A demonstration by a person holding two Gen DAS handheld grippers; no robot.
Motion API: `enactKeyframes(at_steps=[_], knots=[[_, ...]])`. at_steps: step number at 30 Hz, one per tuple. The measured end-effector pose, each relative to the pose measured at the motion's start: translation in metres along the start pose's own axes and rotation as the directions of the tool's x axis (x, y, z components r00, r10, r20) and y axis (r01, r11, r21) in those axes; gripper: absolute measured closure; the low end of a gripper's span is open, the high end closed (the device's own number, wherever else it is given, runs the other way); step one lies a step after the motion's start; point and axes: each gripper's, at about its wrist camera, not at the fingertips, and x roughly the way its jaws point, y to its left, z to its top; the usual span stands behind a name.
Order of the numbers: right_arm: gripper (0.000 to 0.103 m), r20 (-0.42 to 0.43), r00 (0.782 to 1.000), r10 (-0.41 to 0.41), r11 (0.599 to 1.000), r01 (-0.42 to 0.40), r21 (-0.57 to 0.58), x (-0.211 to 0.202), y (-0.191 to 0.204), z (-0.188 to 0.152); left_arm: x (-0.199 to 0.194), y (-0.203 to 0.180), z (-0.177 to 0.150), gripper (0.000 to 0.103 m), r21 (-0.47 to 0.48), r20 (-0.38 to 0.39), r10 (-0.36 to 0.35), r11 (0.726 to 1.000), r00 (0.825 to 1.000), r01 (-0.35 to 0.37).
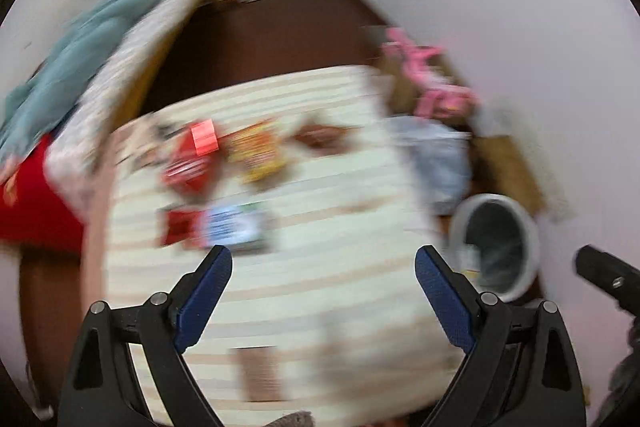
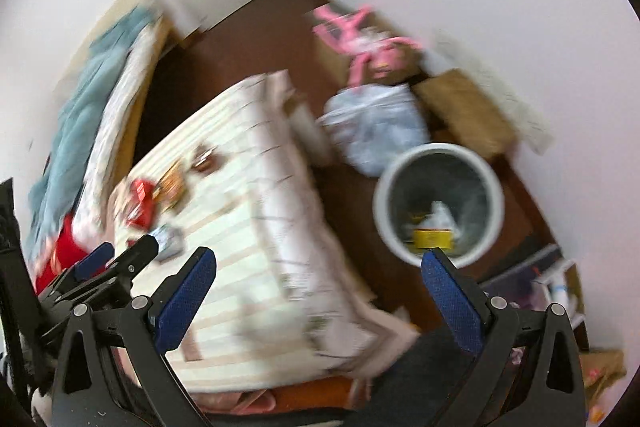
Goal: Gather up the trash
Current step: 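Move both tools back over the table, then grasp the red wrapper with the left tool while the right tool grasps the milk carton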
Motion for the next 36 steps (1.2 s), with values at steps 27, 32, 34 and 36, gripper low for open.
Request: enactKeyframes(at_steps=[27,32,34,36], knots=[[0.025,-0.279,0.923,-0.266,0.598,-0.069,-0.798,0.27,0.301,-0.054,0.107,0.229,-0.069,0.009,-0.305,-0.258,0.206,0.909,0.944,-0.282],[0.025,-0.311,0.924,-0.225,0.875,0.051,-0.481,0.249,0.236,-0.035,0.101,0.213,-0.048,0.009,-0.316,-0.206,0.134,0.928,0.969,-0.195],[0.025,-0.307,0.933,-0.189,0.928,0.067,-0.367,0.244,0.214,-0.033,0.1,0.203,-0.036,0.009,-0.304,-0.178,0.092,0.942,0.98,-0.144],[0.025,-0.334,0.933,-0.134,0.958,0.035,-0.286,0.242,0.198,-0.032,0.102,0.192,-0.024,0.009,-0.266,-0.158,0.057,0.959,0.986,-0.098]])
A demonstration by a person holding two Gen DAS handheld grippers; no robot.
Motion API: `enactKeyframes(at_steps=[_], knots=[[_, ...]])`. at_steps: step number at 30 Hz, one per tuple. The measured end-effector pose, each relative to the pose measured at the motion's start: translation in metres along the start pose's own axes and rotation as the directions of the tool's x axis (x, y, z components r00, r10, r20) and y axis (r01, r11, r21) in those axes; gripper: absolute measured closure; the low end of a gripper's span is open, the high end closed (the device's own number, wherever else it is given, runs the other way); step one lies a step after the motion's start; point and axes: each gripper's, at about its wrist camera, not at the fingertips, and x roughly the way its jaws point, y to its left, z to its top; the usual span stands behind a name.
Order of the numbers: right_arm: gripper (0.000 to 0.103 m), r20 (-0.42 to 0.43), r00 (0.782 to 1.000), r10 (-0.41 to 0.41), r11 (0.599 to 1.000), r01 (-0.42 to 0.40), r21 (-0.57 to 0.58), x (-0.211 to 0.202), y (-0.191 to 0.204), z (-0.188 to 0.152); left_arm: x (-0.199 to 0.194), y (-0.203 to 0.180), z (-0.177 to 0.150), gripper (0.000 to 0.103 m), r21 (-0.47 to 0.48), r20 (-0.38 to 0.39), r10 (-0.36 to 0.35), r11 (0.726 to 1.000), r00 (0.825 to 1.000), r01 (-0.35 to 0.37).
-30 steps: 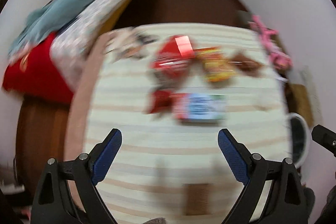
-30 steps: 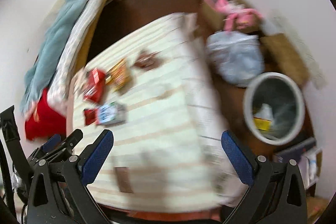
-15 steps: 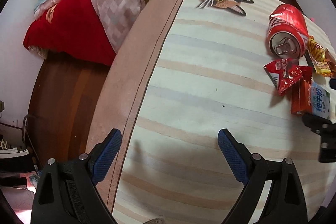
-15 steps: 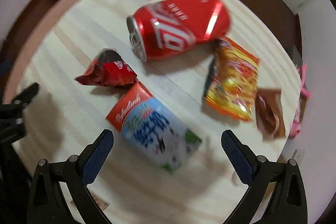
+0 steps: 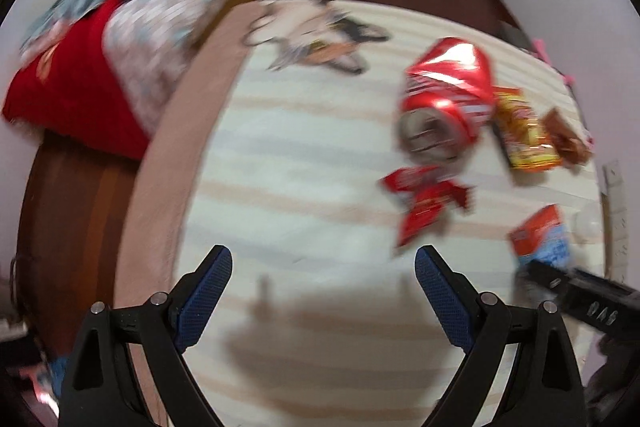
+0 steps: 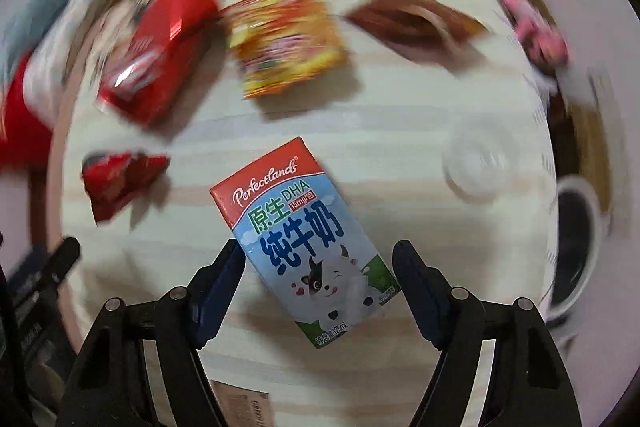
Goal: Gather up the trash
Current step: 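Grasp the red wrapper with the left tool while the right tool grasps the milk carton, then carry the red wrapper and milk carton over the white bin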
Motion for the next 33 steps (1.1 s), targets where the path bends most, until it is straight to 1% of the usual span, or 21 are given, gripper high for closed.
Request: enactKeyframes(at_steps=[2,5,7,8,9,10,11,13,16,17,21,22,29,33], knots=[[0.025,0.004,1.0,0.023,1.0,-0.023,-0.01,-0.001,-0.005,-0.003,0.003,-0.014,0.008,0.01,0.049,0.005,-0.041,0.998,0.999,0.04],[0.025,0.043,0.999,-0.014,0.998,0.016,-0.066,-0.007,-0.002,-0.006,0.012,-0.034,0.016,0.011,0.121,0.007,-0.05,0.991,0.999,0.049],[0.025,0.062,0.998,-0.03,0.993,0.037,-0.112,-0.008,0.003,-0.009,0.018,-0.04,0.021,0.019,0.149,0.009,-0.058,0.987,0.998,0.056],[0.025,0.06,0.997,-0.043,0.99,0.051,-0.129,-0.009,0.003,-0.008,0.021,-0.044,0.022,0.035,0.163,0.005,-0.054,0.985,0.999,0.053],[0.025,0.06,0.997,-0.058,0.987,0.066,-0.146,-0.009,0.007,-0.008,0.024,-0.046,0.023,0.054,0.17,0.0,-0.051,0.984,0.999,0.051],[0.026,0.063,0.996,-0.067,0.985,0.076,-0.156,-0.007,0.01,-0.008,0.027,-0.048,0.023,0.07,0.176,-0.009,-0.048,0.983,0.999,0.049],[0.036,0.062,0.995,-0.072,0.983,0.081,-0.164,-0.004,0.013,-0.009,0.029,-0.049,0.023,0.076,0.179,-0.016,-0.047,0.983,0.999,0.049],[0.038,0.064,0.995,-0.078,0.982,0.088,-0.168,-0.002,0.018,-0.006,0.029,-0.049,0.021,0.09,0.178,-0.011,-0.047,0.983,0.999,0.048],[0.039,0.076,0.994,-0.08,0.979,0.093,-0.184,-0.007,0.017,-0.009,0.022,-0.045,0.016,0.091,0.171,0.013,-0.035,0.985,0.999,0.032],[0.039,0.08,0.994,-0.079,0.978,0.093,-0.187,-0.007,0.024,0.001,0.018,-0.043,0.013,0.093,0.166,0.022,-0.03,0.986,0.999,0.026],[0.04,0.124,0.99,-0.062,0.979,0.084,-0.183,-0.025,0.024,-0.011,-0.001,-0.034,0.003,0.094,0.145,0.063,-0.008,0.989,0.998,-0.001],[0.04,0.129,0.99,-0.055,0.98,0.078,-0.181,-0.026,0.03,-0.007,-0.007,-0.031,0.0,0.094,0.138,0.073,-0.004,0.99,0.997,-0.006],[0.041,0.178,0.984,0.027,0.987,0.003,-0.162,-0.069,0.027,-0.032,-0.059,-0.016,-0.021,0.094,0.113,0.139,-0.006,0.993,0.99,-0.01],[0.042,0.228,0.971,0.074,0.988,-0.042,-0.145,-0.103,0.02,-0.05,-0.091,-0.02,-0.03,0.094,0.122,0.188,-0.021,0.993,0.982,-0.002]])
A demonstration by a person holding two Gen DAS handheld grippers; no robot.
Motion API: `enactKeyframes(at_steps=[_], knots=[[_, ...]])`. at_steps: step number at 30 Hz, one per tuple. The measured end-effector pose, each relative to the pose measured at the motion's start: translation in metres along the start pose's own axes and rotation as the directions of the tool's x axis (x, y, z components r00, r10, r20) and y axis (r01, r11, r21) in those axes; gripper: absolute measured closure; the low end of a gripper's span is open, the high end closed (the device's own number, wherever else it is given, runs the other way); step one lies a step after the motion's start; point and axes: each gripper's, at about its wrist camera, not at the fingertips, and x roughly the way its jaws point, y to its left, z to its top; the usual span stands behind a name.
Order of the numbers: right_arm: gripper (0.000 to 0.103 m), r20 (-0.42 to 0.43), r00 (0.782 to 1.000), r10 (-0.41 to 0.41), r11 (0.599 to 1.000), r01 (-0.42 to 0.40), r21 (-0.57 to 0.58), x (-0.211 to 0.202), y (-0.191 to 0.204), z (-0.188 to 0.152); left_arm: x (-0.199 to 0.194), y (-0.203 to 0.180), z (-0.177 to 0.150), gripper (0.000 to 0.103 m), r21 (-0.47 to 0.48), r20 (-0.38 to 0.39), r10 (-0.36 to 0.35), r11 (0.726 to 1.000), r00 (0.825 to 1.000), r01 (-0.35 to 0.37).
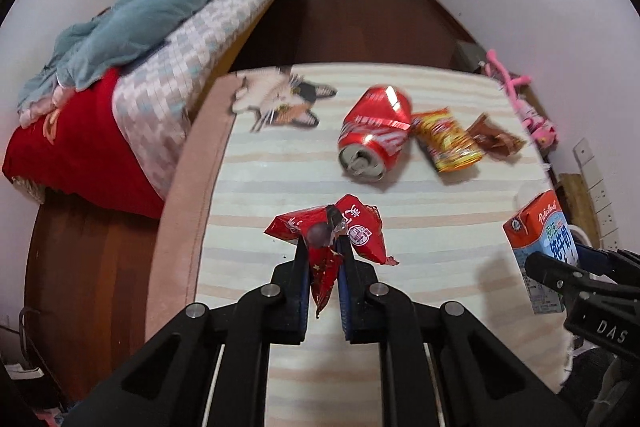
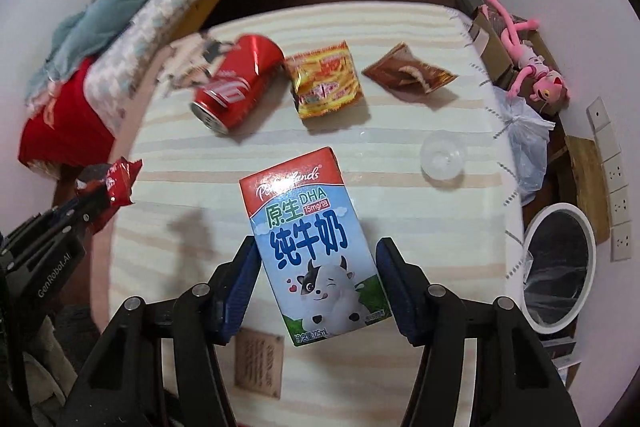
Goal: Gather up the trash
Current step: 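Carry the red wrapper and milk carton over the white bin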
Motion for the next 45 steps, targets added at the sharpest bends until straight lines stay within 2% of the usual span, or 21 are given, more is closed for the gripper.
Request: enactKeyframes(at_steps=[8,14,18,22,26,30,32,36,37,40,41,42,45], knots=[[0.042,0.154,0.988,0.029,0.995,-0.043,0.088,-0.093,-0.041,-0.014,-0.071,-0.044,0.01,0.094,0.05,0.123,-0.083,0.996,0.989,0.077],[0.043,0.232,0.973,-0.003,0.983,-0.04,0.181,-0.148,-0.1,-0.028,-0.105,-0.122,0.022,0.094,0.168,0.171,-0.191,0.972,0.967,0.162],[0.043,0.264,0.962,-0.063,0.964,-0.011,0.267,-0.177,-0.157,-0.042,-0.109,-0.185,0.026,0.094,0.251,0.156,-0.259,0.944,0.953,0.216],[0.043,0.261,0.956,-0.131,0.927,0.025,0.373,-0.186,-0.224,-0.059,-0.098,-0.249,0.021,0.094,0.312,0.102,-0.311,0.912,0.945,0.266],[0.043,0.215,0.96,-0.18,0.875,0.056,0.48,-0.177,-0.292,-0.08,-0.068,-0.312,0.014,0.094,0.364,0.016,-0.331,0.881,0.943,0.303],[0.044,0.139,0.971,-0.193,0.815,0.08,0.574,-0.152,-0.361,-0.1,-0.026,-0.365,0.005,0.094,0.379,-0.111,-0.335,0.856,0.936,0.352],[0.044,0.097,0.98,-0.174,0.789,0.08,0.609,-0.134,-0.39,-0.108,0.005,-0.394,-0.001,0.094,0.389,-0.2,-0.317,0.843,0.927,0.373],[0.044,0.004,0.99,-0.139,0.753,0.103,0.65,-0.088,-0.445,-0.12,0.057,-0.439,-0.011,0.093,0.368,-0.376,-0.303,0.819,0.876,0.441],[0.044,-0.019,0.992,-0.123,0.747,0.105,0.656,-0.077,-0.456,-0.122,0.073,-0.451,-0.014,0.093,0.357,-0.44,-0.297,0.808,0.848,0.468],[0.044,-0.08,0.993,-0.088,0.726,0.119,0.677,-0.039,-0.488,-0.125,0.109,-0.482,-0.024,0.09,0.344,-0.552,-0.268,0.79,0.79,0.508],[0.044,-0.097,0.992,-0.08,0.718,0.124,0.685,-0.028,-0.498,-0.125,0.119,-0.492,-0.027,0.09,0.349,-0.576,-0.25,0.785,0.778,0.511],[0.044,-0.113,0.991,-0.068,0.714,0.128,0.688,-0.018,-0.507,-0.125,0.127,-0.5,-0.029,0.09,0.358,-0.59,-0.232,0.783,0.774,0.508],[0.044,-0.169,0.985,-0.032,0.699,0.143,0.701,0.011,-0.532,-0.125,0.148,-0.515,-0.032,0.09,0.342,-0.626,-0.199,0.799,0.754,0.495]])
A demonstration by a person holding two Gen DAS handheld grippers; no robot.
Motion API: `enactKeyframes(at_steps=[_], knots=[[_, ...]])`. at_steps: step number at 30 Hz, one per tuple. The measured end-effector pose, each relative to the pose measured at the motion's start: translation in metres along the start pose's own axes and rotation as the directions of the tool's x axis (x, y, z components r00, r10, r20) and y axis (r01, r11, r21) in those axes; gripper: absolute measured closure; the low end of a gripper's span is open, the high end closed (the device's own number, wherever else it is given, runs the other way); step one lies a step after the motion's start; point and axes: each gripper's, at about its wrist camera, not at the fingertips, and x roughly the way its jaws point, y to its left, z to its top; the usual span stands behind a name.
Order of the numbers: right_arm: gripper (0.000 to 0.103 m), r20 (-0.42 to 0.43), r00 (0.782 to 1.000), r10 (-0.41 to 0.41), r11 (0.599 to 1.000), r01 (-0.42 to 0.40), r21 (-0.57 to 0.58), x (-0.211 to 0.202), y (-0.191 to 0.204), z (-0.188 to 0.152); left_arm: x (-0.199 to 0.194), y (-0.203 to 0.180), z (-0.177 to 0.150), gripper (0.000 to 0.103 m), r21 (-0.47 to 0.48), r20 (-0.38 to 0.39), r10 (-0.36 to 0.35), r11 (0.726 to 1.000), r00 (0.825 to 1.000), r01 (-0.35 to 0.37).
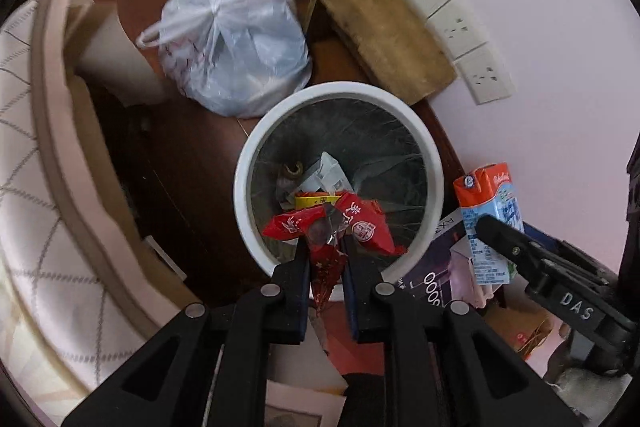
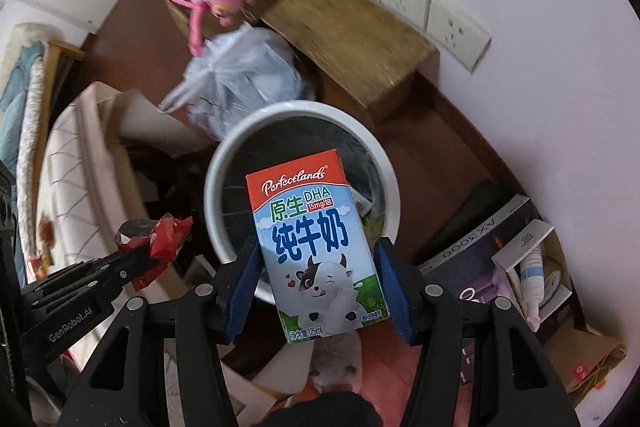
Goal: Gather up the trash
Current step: 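Carry the red wrapper and milk carton over the white bin, then open both tools to drop the wrapper and carton into the bin, then move both tools back toward the table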
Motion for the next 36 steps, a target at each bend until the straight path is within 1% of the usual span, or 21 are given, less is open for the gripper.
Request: enactKeyframes(at_steps=[2,3,5,6,7,9,10,11,12,14,16,17,18,19,20,23,25,27,32,36], knots=[[0.044,-0.052,0.999,0.011,1.0,-0.01,0.021,0.02,-0.007,0.011,0.011,0.002,0.008,0.087,-0.013,-0.027,0.001,1.0,1.0,-0.001],[0.044,-0.075,0.997,0.018,1.0,-0.016,0.027,0.03,-0.01,0.016,0.017,0.004,0.012,0.082,-0.017,-0.036,0.024,1.0,0.999,-0.024],[0.044,-0.111,0.993,0.026,0.999,-0.023,0.03,0.045,-0.013,0.024,0.021,0.005,0.016,0.061,-0.021,-0.035,0.05,0.998,0.998,-0.051],[0.044,-0.115,0.993,0.027,0.999,-0.024,0.033,0.049,-0.013,0.027,0.023,0.006,0.019,0.033,-0.028,-0.032,0.061,0.998,0.998,-0.061],[0.043,-0.117,0.993,0.031,0.999,-0.027,0.034,0.052,-0.013,0.03,0.023,0.008,0.019,0.019,-0.035,-0.023,0.067,0.997,0.997,-0.068],[0.043,-0.118,0.992,0.043,0.998,-0.038,0.048,0.055,-0.014,0.035,0.024,0.013,0.022,0.017,-0.044,-0.004,0.086,0.995,0.996,-0.086],[0.043,-0.116,0.992,0.053,0.997,-0.047,0.056,0.056,-0.015,0.036,0.024,0.015,0.021,0.013,-0.049,0.002,0.101,0.994,0.995,-0.101],[0.039,-0.111,0.992,0.066,0.996,-0.059,0.061,0.056,-0.015,0.038,0.023,0.016,0.019,0.009,-0.055,0.011,0.116,0.992,0.993,-0.115],[0.032,-0.099,0.992,0.073,0.996,-0.067,0.062,0.054,-0.015,0.038,0.021,0.018,0.019,0.005,-0.056,0.022,0.129,0.99,0.991,-0.127],[0.025,-0.058,0.996,0.066,0.996,-0.062,0.061,0.046,-0.015,0.037,0.017,0.019,0.015,0.005,-0.059,0.052,0.159,0.986,0.986,-0.156],[0.019,-0.015,0.999,0.041,0.998,-0.04,0.045,0.034,-0.014,0.033,0.01,0.021,0.007,0.005,-0.066,0.096,0.192,0.98,0.977,-0.186],[0.011,-0.001,0.999,0.033,0.999,-0.033,0.04,0.029,-0.014,0.03,0.006,0.022,0.002,0.005,-0.068,0.111,0.208,0.977,0.972,-0.202],[0.006,0.023,1.0,0.021,0.999,-0.022,0.031,0.021,-0.012,0.025,0.003,0.023,-0.001,0.005,-0.07,0.118,0.218,0.975,0.969,-0.211],[0.004,0.038,0.999,0.014,1.0,-0.014,0.021,0.015,-0.011,0.021,-0.001,0.023,-0.006,0.005,-0.07,0.131,0.23,0.973,0.964,-0.222],[0.0,0.048,0.999,0.008,1.0,-0.008,0.014,0.011,-0.01,0.017,-0.003,0.023,-0.009,0.005,-0.068,0.143,0.235,0.972,0.962,-0.227],[0.0,0.094,0.995,-0.028,0.999,0.03,-0.02,-0.008,-0.004,-0.001,-0.018,0.021,-0.026,0.005,-0.061,0.184,0.242,0.97,0.953,-0.235],[0.0,0.131,0.989,-0.066,0.995,0.074,-0.06,-0.021,0.003,-0.015,-0.028,0.018,-0.035,0.005,-0.052,0.205,0.243,0.97,0.948,-0.237],[0.0,0.152,0.985,-0.085,0.992,0.098,-0.083,-0.03,0.009,-0.026,-0.038,0.015,-0.044,0.005,-0.039,0.226,0.248,0.969,0.942,-0.245],[0.0,0.175,0.98,-0.095,0.988,0.114,-0.102,-0.05,0.017,-0.052,-0.064,0.012,-0.063,0.005,-0.033,0.272,0.246,0.969,0.93,-0.246],[0.0,0.193,0.978,-0.085,0.988,0.107,-0.11,-0.069,0.023,-0.07,-0.084,0.009,-0.076,0.005,-0.032,0.311,0.243,0.969,0.919,-0.245]])
